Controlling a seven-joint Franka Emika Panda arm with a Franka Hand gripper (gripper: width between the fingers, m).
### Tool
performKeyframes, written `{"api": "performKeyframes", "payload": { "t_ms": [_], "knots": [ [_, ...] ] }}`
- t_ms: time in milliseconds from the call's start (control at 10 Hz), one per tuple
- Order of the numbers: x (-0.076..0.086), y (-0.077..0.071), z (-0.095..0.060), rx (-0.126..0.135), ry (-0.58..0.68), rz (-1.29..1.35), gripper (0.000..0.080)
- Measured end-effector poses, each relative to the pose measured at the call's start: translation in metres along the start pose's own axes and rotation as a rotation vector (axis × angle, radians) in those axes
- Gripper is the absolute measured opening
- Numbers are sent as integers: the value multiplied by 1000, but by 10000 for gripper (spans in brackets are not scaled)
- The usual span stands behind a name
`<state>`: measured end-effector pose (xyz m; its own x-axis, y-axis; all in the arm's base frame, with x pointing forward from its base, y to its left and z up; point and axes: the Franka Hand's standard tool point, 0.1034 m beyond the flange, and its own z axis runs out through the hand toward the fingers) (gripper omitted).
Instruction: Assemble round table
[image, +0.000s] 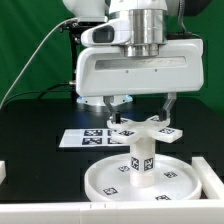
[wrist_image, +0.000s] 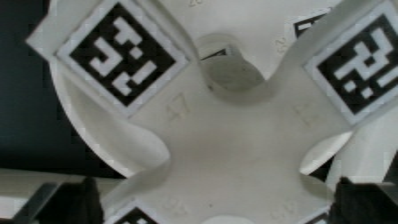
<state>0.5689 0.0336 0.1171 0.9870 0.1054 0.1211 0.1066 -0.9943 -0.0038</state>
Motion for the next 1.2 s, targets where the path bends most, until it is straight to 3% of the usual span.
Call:
{"api": "performKeyframes", "payload": {
  "t_ms": [300,1200],
  "knots": [
    [-6,-2,5,9,-43,27,648],
    [-9,-2,19,-4,-57,53,648]
  ]
}}
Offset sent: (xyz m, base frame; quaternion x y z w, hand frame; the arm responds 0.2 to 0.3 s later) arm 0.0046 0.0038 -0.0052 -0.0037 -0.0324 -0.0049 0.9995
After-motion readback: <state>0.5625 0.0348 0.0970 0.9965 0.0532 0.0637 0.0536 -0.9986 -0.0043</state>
